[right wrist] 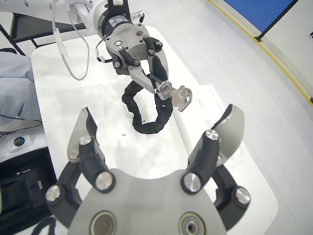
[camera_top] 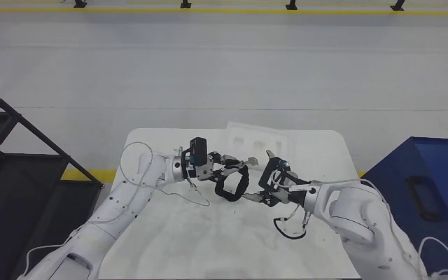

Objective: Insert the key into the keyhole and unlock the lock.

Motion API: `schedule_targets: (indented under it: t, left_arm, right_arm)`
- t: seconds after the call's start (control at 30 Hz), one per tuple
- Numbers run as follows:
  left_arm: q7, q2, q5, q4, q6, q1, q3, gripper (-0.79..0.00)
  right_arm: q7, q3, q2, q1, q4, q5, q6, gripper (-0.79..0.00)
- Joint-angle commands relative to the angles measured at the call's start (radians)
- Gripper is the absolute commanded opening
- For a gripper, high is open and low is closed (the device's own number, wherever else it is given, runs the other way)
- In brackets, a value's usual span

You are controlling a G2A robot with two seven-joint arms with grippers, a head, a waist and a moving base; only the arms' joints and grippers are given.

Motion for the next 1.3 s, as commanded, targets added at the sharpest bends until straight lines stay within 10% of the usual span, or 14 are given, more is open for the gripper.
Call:
schedule_targets:
  t: [0.0,0.43,0.67,0.83,1.13,1.17,1.2,1.27]
  left_arm:
    - [-0.006,0.001,-0.002,-0.002,-0.004,0.000,-0.002,-0.785]
    - [-0.090,0.008,-0.055,-0.044,-0.033,0.012,-0.037,-0.785]
    - [-0.174,0.023,-0.081,-0.096,-0.046,0.020,-0.055,-0.785]
    - [-0.235,0.042,-0.133,-0.146,-0.046,0.016,-0.039,-0.785]
    - [-0.340,0.082,-0.235,-0.219,-0.046,0.002,-0.003,-0.785]
    - [-0.347,0.086,-0.244,-0.224,-0.046,0.003,0.002,-0.785]
    - [-0.352,0.090,-0.251,-0.229,-0.046,0.003,0.005,-0.785]
    - [-0.362,0.097,-0.266,-0.235,-0.046,0.003,0.010,-0.785]
  right_arm:
    - [0.010,0.010,0.003,0.001,0.007,0.012,-0.015,0.000]
    - [0.002,0.008,0.003,-0.002,0.011,0.002,-0.011,0.000]
    - [0.028,0.003,0.019,0.076,0.037,-0.077,-0.228,0.000]
    - [-0.035,0.006,0.031,0.126,0.038,-0.184,-0.394,0.000]
    - [-0.276,-0.045,0.075,0.148,-0.040,-0.451,-0.394,0.000]
    - [-0.303,-0.051,0.079,0.149,-0.044,-0.483,-0.394,-0.086]
    - [-0.329,-0.057,0.084,0.150,-0.046,-0.517,-0.394,-0.397]
    - [-0.378,-0.064,0.092,0.148,-0.044,-0.574,-0.394,-0.511]
